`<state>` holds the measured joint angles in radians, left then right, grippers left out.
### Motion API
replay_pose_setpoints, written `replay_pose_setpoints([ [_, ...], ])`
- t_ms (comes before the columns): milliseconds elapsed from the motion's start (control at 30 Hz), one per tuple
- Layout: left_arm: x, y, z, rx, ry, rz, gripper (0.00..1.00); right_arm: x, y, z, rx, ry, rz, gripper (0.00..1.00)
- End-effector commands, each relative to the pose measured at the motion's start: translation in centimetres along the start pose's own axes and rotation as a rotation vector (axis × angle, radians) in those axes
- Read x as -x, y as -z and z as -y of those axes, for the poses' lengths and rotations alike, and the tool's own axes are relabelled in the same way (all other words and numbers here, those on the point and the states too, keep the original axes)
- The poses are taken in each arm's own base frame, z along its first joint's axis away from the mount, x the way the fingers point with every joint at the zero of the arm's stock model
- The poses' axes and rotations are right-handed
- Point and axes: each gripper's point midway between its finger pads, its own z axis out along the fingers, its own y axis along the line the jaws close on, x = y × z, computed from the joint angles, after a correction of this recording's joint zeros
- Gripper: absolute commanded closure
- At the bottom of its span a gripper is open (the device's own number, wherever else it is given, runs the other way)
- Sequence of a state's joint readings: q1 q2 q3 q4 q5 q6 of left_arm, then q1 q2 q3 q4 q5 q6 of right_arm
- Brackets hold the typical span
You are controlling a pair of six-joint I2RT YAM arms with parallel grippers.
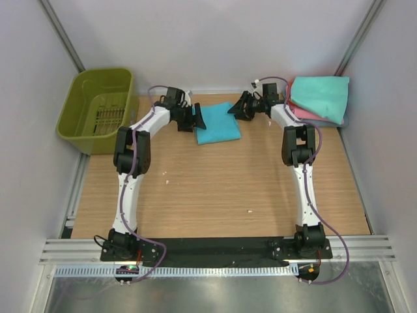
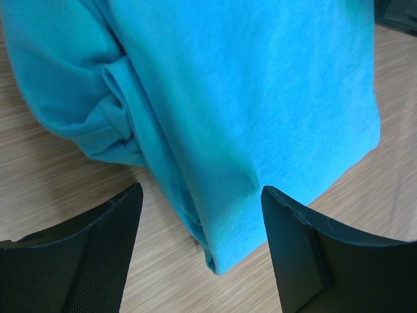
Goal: Fold and stack the t-shirts
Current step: Neatly place the folded tshirt to the corner
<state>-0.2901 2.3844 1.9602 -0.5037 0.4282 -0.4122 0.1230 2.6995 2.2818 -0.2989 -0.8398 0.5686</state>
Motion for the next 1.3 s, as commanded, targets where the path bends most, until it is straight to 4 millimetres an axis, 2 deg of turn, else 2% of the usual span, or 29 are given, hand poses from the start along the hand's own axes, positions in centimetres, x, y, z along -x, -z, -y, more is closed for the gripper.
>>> replay_pose_setpoints([
  [0,-1.0,-1.5,0.1,-0.016,0.01,-0.028,0.25,-6.5,-3.2,5.2,-0.154,-0.083,-0.135,0.43],
  [300,-1.4,-1.9,0.1,-0.022,0.027,-0.04,0.26,-8.7,-4.2,4.7,-0.165,-0.092,-0.186,0.48],
  [500,-1.7,-2.2,0.2,-0.029,0.031,-0.046,0.26,-9.1,-4.0,5.2,-0.206,-0.072,-0.195,0.68],
  [667,-2.0,-2.4,0.6,-0.036,0.026,-0.053,0.26,-9.2,-4.2,4.5,-0.196,-0.033,-0.209,0.78],
  [767,-2.1,-2.2,0.9,-0.028,0.011,-0.053,0.26,-9.0,-3.6,3.9,-0.195,0.022,-0.221,0.98],
  [867,-1.7,-1.2,1.3,-0.011,-0.025,-0.046,0.23,-7.6,-1.7,3.1,-0.223,0.116,-0.211,0.99],
  [900,-0.7,-0.1,1.6,-0.002,-0.066,-0.021,0.23,-6.1,-0.3,2.1,-0.226,0.151,-0.181,0.98],
  [967,-0.1,1.3,0.7,0.069,-0.114,-0.008,0.2,-4.6,1.7,1.6,-0.253,0.204,-0.16,0.99],
  [1000,0.6,2.2,0.7,0.085,-0.141,0.006,0.2,-3.3,3.0,1.7,-0.282,0.263,-0.138,0.99],
  [1033,1.6,3.7,0.4,0.1,-0.193,0.027,0.19,-1.4,5.1,1.0,-0.304,0.303,-0.093,0.98],
  [1100,1.6,5.3,-0.3,0.118,-0.201,0.008,0.2,0.4,7.5,0.6,-0.34,0.359,-0.061,0.99],
  [1133,2.1,6.5,-0.6,0.125,-0.212,0.015,0.2,2.2,9.8,0.6,-0.387,0.409,-0.02,0.98],
  [1267,0.0,8.5,-1.5,0.13,-0.189,-0.074,0.21,5.1,14.7,1.3,-0.47,0.474,0.041,0.99],
])
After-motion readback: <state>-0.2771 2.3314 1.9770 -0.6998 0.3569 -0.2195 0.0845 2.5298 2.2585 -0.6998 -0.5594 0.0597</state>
